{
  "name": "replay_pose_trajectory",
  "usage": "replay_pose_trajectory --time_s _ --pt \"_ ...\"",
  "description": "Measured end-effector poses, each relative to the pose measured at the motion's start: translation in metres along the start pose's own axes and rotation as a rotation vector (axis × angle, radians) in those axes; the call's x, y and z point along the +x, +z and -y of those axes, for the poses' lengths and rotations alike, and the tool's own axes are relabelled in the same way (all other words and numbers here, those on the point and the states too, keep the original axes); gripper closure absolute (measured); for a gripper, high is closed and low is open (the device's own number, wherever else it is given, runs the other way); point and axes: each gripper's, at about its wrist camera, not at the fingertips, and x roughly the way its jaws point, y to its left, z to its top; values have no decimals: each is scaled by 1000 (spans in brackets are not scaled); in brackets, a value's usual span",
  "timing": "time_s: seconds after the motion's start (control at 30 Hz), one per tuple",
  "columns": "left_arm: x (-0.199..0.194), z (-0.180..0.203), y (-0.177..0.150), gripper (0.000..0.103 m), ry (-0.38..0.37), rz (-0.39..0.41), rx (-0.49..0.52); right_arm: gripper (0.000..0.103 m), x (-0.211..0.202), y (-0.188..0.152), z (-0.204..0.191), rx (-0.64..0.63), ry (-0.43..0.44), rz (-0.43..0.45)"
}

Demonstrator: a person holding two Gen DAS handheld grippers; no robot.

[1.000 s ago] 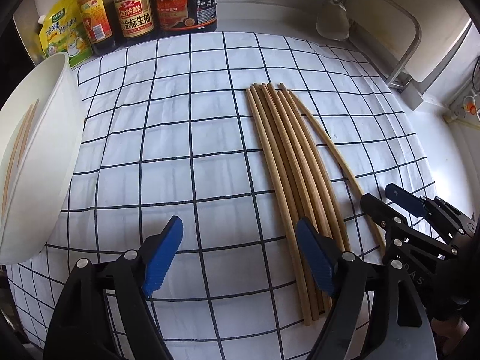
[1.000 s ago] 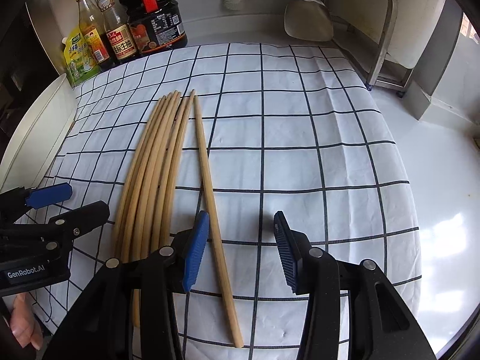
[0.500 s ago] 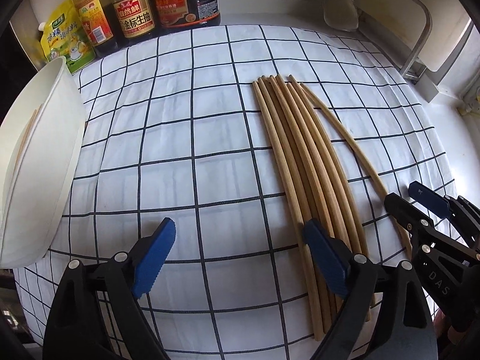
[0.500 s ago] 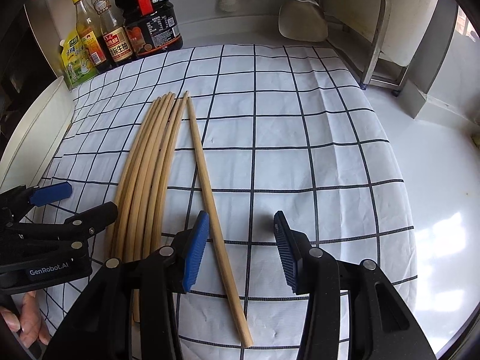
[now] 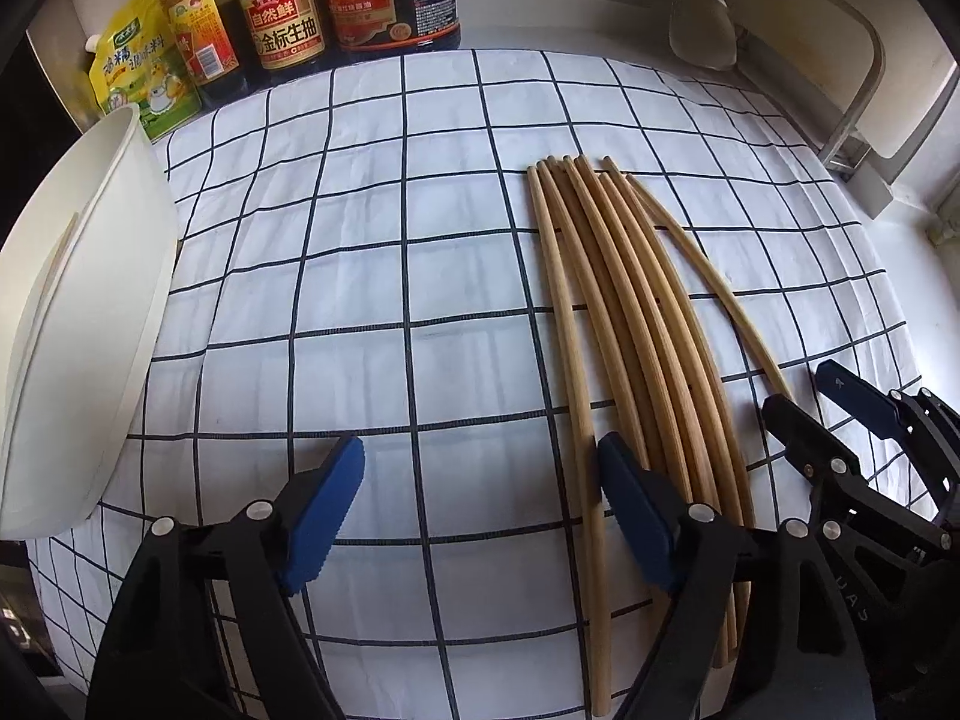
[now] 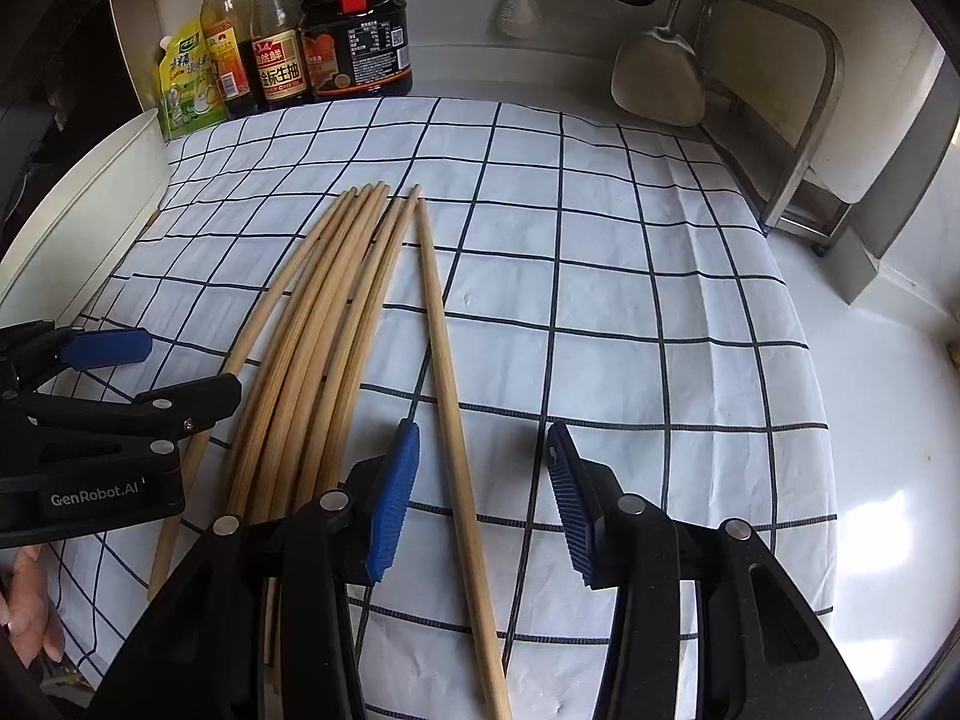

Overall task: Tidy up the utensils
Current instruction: 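Grasp another chopstick with the left tool while the right tool grasps one too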

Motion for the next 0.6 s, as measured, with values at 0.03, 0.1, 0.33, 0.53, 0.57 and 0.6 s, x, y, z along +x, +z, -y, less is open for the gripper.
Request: replay_pose_trajectory --time_s 0.03,0.1,0.33,0.53,0.57,0.6 --pt "-1 1 0 32 -6 8 9 67 1 1 -2 -10 6 3" --pt "-2 2 2 39 -14 16 24 76 2 4 -5 -24 22 1" --pt "-6 6 9 81 -29 15 41 96 4 9 -9 -18 39 -12" --pt "-5 -9 9 96 -53 -21 16 97 1 7 -1 80 75 -30" --pt "-6 -11 8 96 -55 -28 15 97 -1 6 0 103 86 -34" --pt "-7 -13 7 96 -57 -35 14 97 -4 6 1 122 94 -34"
